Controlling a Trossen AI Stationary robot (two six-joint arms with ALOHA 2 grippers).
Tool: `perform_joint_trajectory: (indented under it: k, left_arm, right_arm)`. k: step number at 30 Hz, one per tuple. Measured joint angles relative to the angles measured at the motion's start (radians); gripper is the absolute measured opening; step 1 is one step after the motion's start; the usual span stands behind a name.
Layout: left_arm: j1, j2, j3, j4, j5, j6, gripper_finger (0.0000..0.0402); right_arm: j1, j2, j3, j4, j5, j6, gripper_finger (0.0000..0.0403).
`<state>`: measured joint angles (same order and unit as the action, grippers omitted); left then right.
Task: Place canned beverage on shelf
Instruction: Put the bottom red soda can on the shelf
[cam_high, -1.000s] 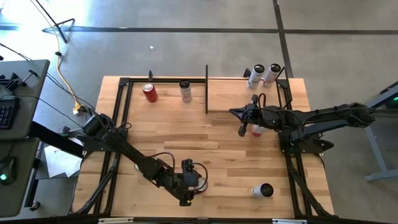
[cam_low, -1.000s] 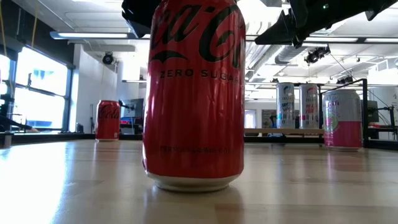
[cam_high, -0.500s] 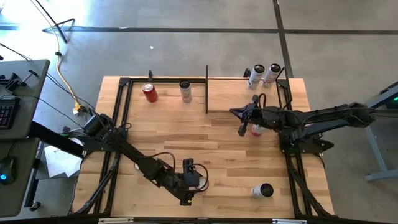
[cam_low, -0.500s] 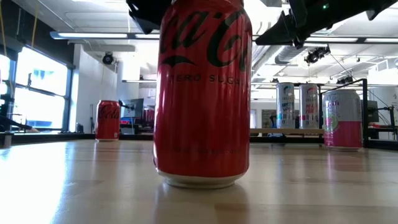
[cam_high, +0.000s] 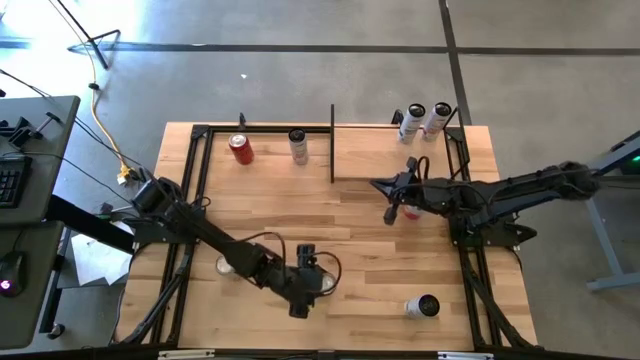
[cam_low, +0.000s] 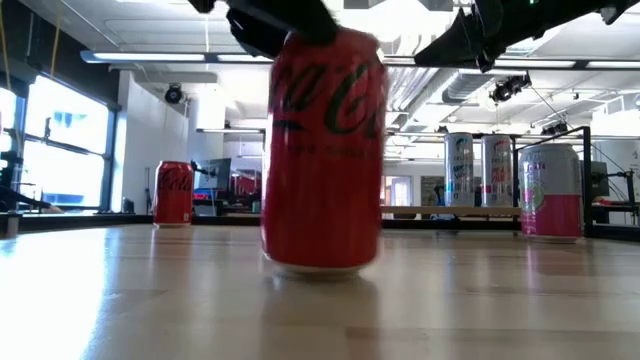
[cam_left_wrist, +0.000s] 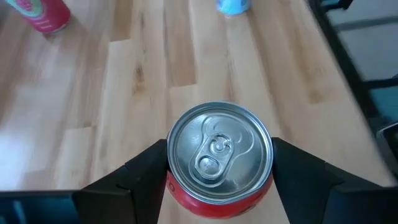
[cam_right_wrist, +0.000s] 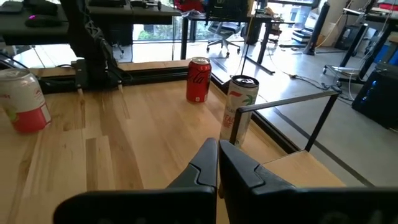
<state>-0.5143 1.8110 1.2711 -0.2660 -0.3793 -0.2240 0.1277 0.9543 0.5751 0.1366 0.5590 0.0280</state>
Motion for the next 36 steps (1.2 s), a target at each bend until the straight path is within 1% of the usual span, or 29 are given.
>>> perform_joint_trajectory:
  k: [3,7,11,14,18,23,25,28,33,36]
  left_arm:
    - [0.031,-0.021,-0.001,-0.026,0.025,0.039,0.0233]
    - [0.086,-0.042,-0.001,-0.013,0.064,0.093,0.0232]
    - [0.156,-0.057,-0.001,-0.001,0.111,0.143,0.0232]
    - [0.221,-0.070,-0.001,0.012,0.151,0.188,0.0232]
    - [0.336,-0.078,-0.001,0.043,0.242,0.237,0.0232]
    - [0.489,-0.078,0.001,0.104,0.383,0.260,0.0232]
    - [0.538,-0.078,0.022,0.097,0.419,0.275,0.0232]
    - [0.598,-0.076,0.076,0.069,0.443,0.311,0.0232]
    - [0.686,-0.055,0.192,0.031,0.487,0.353,0.0232]
    - [0.731,-0.028,0.249,0.005,0.512,0.385,0.0232]
  right_arm:
    - [0.021,0.000,0.000,0.003,0.023,-0.001,0.0000]
    - [0.048,0.000,0.000,0.002,0.060,-0.001,0.0000]
    - [0.072,-0.012,0.000,0.006,0.094,-0.001,0.0000]
    - [0.093,-0.044,0.000,0.005,0.100,-0.001,0.0000]
    - [0.121,-0.115,0.000,-0.002,0.101,-0.005,0.0000]
    - [0.148,-0.200,0.000,-0.005,0.141,-0.047,0.0000]
    - [0.152,-0.226,0.000,-0.007,0.146,-0.055,0.0000]
    - [0.155,-0.251,0.000,-0.016,0.147,-0.064,0.0000]
    - [0.154,-0.256,0.000,-0.024,0.184,-0.081,0.0000]
    - [0.154,-0.255,0.000,-0.029,0.189,-0.082,0.0000]
